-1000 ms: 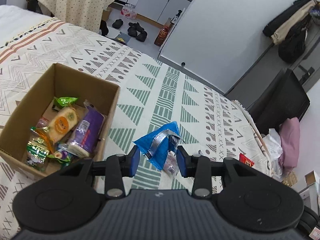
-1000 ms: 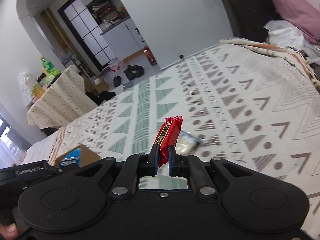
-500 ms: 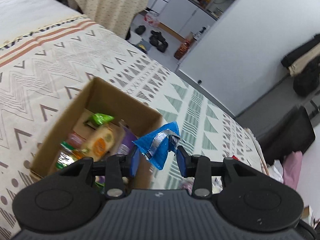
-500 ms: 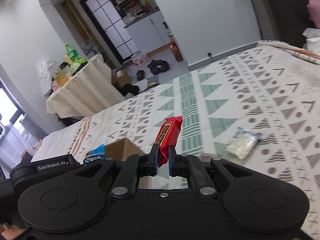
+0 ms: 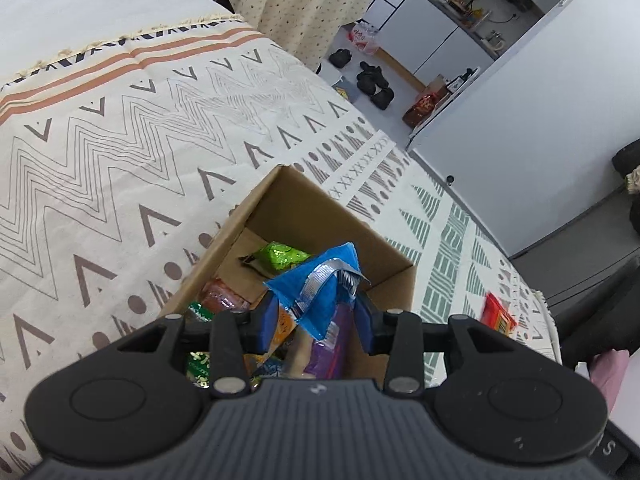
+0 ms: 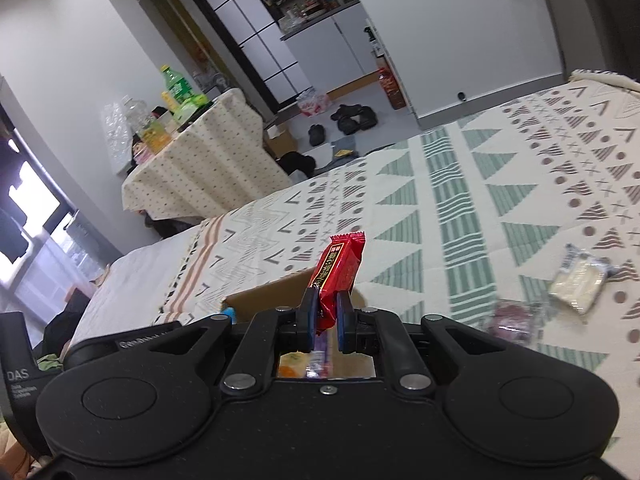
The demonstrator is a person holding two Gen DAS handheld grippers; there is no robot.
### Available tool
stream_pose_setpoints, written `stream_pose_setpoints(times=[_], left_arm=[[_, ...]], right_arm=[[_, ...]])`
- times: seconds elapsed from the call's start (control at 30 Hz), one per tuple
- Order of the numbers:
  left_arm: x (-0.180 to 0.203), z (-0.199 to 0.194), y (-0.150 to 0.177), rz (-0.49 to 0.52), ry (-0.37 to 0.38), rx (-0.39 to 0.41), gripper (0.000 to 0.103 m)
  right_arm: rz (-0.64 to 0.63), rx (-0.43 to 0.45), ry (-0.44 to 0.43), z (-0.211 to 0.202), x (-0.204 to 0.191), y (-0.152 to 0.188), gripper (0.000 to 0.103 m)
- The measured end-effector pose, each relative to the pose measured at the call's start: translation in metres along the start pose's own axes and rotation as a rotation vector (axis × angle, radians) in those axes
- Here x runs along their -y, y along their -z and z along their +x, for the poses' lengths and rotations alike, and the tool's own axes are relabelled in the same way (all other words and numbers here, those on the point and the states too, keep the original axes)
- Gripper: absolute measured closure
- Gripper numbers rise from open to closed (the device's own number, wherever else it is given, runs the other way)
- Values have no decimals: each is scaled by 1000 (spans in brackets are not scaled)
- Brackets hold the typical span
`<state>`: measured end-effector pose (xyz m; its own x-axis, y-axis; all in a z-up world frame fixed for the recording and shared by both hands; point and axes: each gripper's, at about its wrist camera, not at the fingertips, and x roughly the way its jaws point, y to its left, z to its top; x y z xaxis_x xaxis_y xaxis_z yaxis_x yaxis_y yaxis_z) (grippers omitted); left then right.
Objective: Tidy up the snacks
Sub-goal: 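Carry both held snacks toward the cardboard box, then lower both snacks into the box and open both grippers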
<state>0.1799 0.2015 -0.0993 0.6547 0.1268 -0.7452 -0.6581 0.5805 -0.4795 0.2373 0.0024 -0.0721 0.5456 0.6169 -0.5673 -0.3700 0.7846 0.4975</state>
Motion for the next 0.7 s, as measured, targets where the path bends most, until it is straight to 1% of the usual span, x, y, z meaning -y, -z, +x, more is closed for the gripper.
stream_pose_setpoints(times=[0.1, 0.23, 0.37, 0.4, 0.47, 0.5, 0.57, 0.6, 0.63, 0.67, 0.7], left_arm=[[-1, 0, -2, 14, -39, 18, 60], [-6, 0, -5, 4, -47, 20, 53], [-9, -2, -9, -3, -67, 41, 39], [-9, -3, -10, -5, -72, 50, 37], [-9, -4, -11, 1, -76, 60, 31], [-9, -3, -10, 1, -81, 59, 31], [-11, -2, -8, -9, -75, 54, 27], [-10, -1, -7, -8, -71, 49, 26], [-8, -1, -6, 0, -74, 44, 24], [-5, -2, -4, 12, -81, 45, 22], [-2, -4, -2, 27, -86, 51, 20]], right_arm=[[-16, -20, -8, 11, -11, 2, 93], [-40, -34, -27, 21, -25, 2, 93], [-57, -44, -35, 31, -36, 1, 93], [-63, -46, -40, 33, -39, 0, 93], [-87, -52, -74, 38, -47, -2, 93], [-106, -59, -87, 41, -51, -2, 92], [-124, -69, -56, 44, -55, -3, 86], [-118, -73, -41, 43, -53, -3, 76], [-107, -72, -44, 41, -49, -4, 67], [-94, -66, -51, 38, -45, -4, 64], [-82, -61, -52, 33, -41, -4, 56]])
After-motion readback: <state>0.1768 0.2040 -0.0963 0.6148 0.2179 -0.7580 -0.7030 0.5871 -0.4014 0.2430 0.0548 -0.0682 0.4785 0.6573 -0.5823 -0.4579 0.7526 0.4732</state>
